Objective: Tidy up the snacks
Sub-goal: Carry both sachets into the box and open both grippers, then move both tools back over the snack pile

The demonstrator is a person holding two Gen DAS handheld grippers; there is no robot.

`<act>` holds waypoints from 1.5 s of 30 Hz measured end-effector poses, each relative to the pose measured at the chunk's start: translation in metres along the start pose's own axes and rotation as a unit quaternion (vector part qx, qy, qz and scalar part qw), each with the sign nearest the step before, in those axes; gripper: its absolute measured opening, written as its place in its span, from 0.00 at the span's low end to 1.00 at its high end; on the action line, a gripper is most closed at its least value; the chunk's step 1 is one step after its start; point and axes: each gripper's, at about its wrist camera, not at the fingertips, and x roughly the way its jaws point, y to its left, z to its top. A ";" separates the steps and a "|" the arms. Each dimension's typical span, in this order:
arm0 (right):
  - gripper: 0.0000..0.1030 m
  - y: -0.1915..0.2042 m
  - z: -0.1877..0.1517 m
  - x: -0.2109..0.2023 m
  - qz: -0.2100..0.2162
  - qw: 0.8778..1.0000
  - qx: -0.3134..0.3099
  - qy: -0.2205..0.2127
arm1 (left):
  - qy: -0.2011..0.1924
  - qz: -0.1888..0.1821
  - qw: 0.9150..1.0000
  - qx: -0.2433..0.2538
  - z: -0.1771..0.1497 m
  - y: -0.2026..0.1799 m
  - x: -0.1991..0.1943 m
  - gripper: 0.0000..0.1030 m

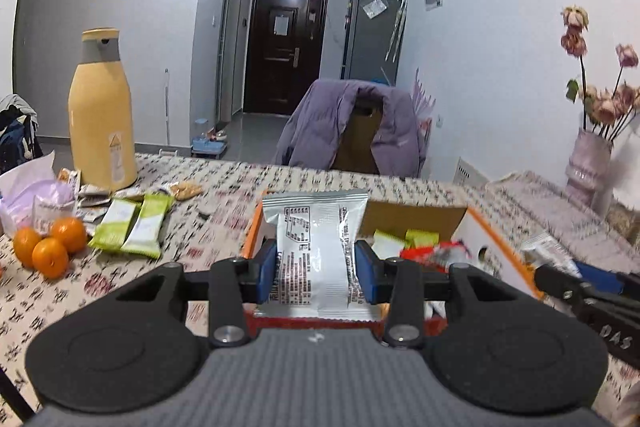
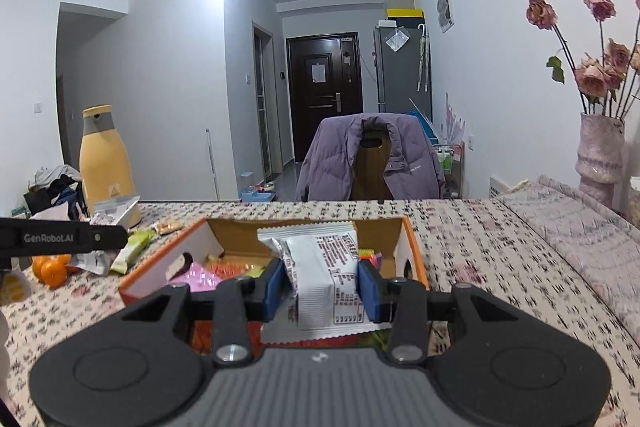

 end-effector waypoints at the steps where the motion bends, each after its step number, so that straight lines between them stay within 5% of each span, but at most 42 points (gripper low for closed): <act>1: 0.38 0.001 0.004 0.005 0.000 1.000 0.000 -0.001 | -0.002 -0.002 1.000 0.000 0.003 -0.002 0.002 0.40; 12: 0.38 0.012 0.031 0.065 0.008 1.000 -0.006 0.005 | -0.014 -0.008 1.000 -0.012 0.017 -0.011 0.043 0.40; 31: 0.40 0.011 -0.008 0.114 -0.014 1.000 -0.022 0.013 | 0.005 -0.019 1.000 0.010 -0.022 -0.006 0.109 0.43; 33: 0.70 0.009 -0.009 0.113 -0.015 1.000 -0.017 0.017 | 0.000 -0.015 1.000 0.003 -0.022 -0.002 0.109 0.50; 36: 0.96 0.005 -0.008 0.108 -0.013 1.000 -0.005 0.009 | -0.009 -0.016 1.000 0.000 -0.023 0.001 0.107 0.76; 38: 1.00 0.003 -0.008 0.105 -0.018 1.000 -0.003 0.004 | -0.020 -0.011 1.000 0.003 -0.024 0.001 0.104 0.99; 45: 1.00 0.000 -0.008 0.100 -0.024 1.000 0.007 -0.004 | -0.033 -0.016 0.999 -0.008 -0.021 0.005 0.097 1.00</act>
